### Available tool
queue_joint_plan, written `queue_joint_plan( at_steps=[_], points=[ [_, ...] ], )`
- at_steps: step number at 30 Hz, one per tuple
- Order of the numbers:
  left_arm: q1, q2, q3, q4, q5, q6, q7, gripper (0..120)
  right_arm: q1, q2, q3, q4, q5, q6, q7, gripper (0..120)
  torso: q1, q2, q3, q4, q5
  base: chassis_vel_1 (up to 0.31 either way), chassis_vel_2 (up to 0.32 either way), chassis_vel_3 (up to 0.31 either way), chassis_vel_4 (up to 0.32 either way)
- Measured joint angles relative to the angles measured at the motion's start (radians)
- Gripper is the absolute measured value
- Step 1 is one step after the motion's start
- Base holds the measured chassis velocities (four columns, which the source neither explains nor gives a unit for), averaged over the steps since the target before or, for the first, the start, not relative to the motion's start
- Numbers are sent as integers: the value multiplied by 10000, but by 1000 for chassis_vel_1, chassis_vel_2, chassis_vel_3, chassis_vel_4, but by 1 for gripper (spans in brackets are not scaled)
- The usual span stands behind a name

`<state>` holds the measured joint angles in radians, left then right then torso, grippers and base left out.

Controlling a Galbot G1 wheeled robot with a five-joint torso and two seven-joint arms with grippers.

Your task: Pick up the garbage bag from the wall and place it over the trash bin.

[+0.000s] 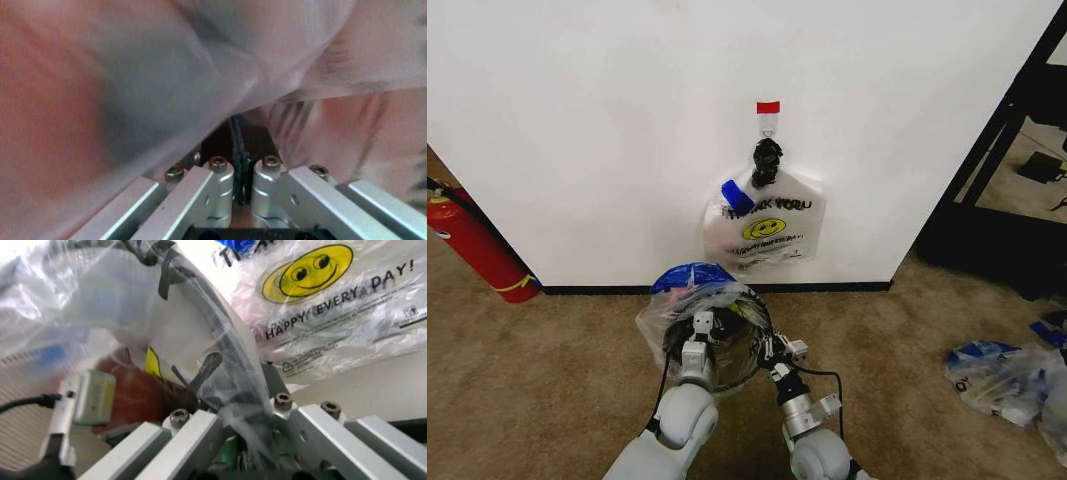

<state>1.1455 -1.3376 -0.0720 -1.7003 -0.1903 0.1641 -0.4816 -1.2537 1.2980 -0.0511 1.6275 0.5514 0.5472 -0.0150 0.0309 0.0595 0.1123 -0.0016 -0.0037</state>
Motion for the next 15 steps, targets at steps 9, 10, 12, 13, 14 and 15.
queue_joint_plan(
  at_steps=[9, 10, 12, 13, 14, 15],
  points=[
    [392, -21, -98, -620, 14, 66, -150, 0, -112, 36, 99, 13, -127, 65, 88, 0, 0, 0, 0, 0, 0, 0, 0, 0, 0],
    [547, 91, 0, -921, -118, 66, 29, 0, -90, 81, 100, -7, -163, 66, 177, 0, 0, 0, 0, 0, 0, 0, 0, 0, 0],
    [708, 217, 97, -1226, -254, 65, 236, 0, -58, 121, 104, -41, -186, 66, 249, 0, 0, 0, 0, -1, 0, 0, 0, 0, 0],
    [904, 357, 195, -1572, -453, 65, 522, 0, -22, 172, 104, -77, -200, 63, 327, 0, 0, 0, 0, -1, -1, 0, 0, 0, 0],
    [1037, 458, 248, -1784, -590, 81, 736, 0, 1, 199, 100, -96, -201, 53, 378, 0, 0, 0, 0, -1, 0, 0, 0, 0, 0],
    [1263, 631, 313, -2154, -801, 154, 1133, 0, 41, 238, 85, -129, -200, 23, 469, 0, 0, 0, 0, 0, -1, 0, 0, 0, 0]
  ],
)
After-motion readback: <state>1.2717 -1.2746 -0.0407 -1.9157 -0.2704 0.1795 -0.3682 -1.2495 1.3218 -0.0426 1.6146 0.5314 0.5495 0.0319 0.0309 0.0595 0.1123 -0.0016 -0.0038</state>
